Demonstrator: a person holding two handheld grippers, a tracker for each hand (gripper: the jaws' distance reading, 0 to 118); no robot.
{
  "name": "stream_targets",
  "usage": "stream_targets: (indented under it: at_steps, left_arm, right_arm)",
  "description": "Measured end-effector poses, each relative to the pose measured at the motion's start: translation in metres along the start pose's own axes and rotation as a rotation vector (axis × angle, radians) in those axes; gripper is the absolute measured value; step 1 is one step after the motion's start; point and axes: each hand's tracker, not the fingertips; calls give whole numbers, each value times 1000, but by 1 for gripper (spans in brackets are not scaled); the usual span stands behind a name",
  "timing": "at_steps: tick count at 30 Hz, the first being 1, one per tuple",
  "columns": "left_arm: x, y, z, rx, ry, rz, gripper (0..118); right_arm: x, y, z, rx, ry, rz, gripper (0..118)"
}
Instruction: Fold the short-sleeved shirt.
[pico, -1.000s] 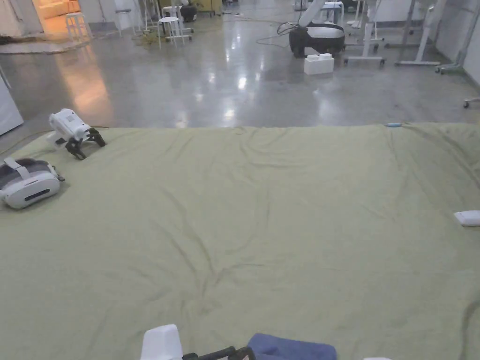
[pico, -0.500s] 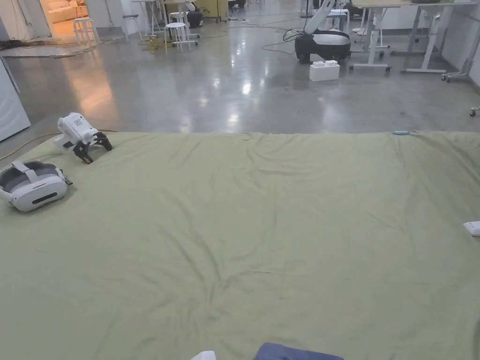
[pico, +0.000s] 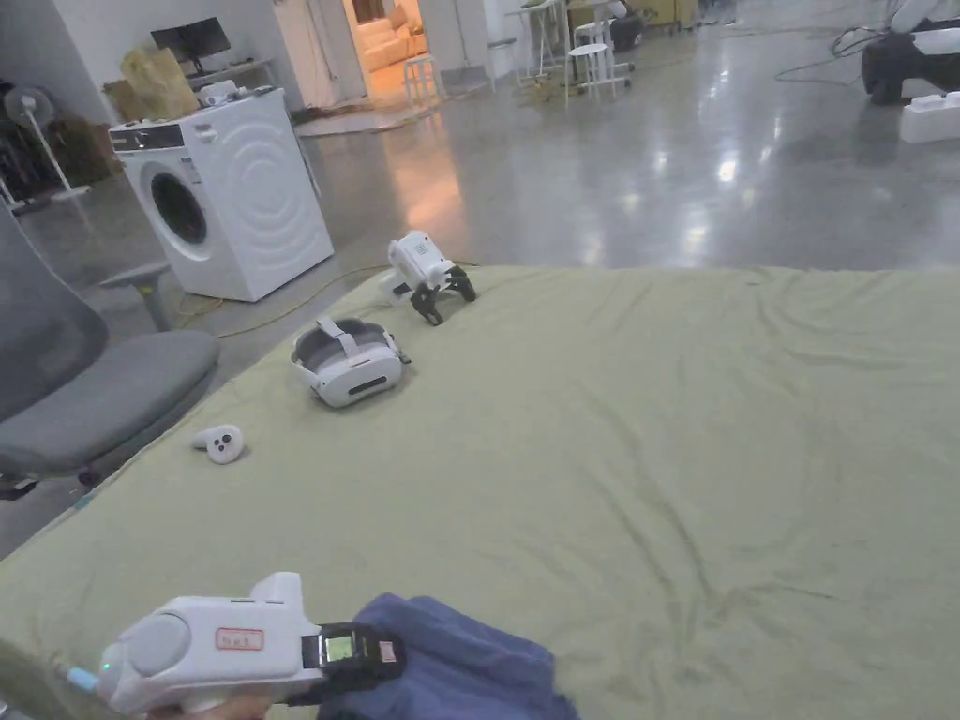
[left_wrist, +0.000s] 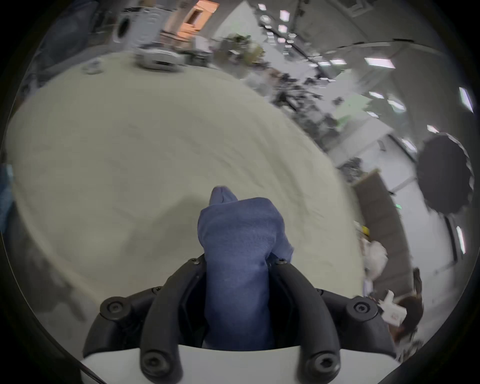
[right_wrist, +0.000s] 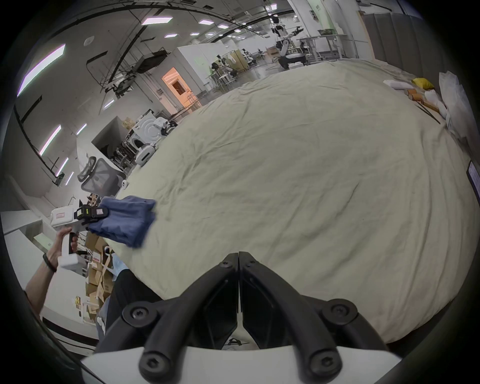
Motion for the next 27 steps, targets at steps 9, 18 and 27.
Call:
stream_targets:
  at_steps: [9, 18, 27]
  left_arm:
    - [-37, 32, -41, 8, 258, -24, 87]
    - [124, -38, 119, 560, 323, -445, 87]
    - [313, -183, 170, 1018, 147, -789, 78]
  right_arm:
    - [6, -1, 13, 1, -48, 17, 0]
    - [-17, 36, 110, 315, -137, 206, 0]
    - [-55, 47, 205, 695, -195, 324, 0]
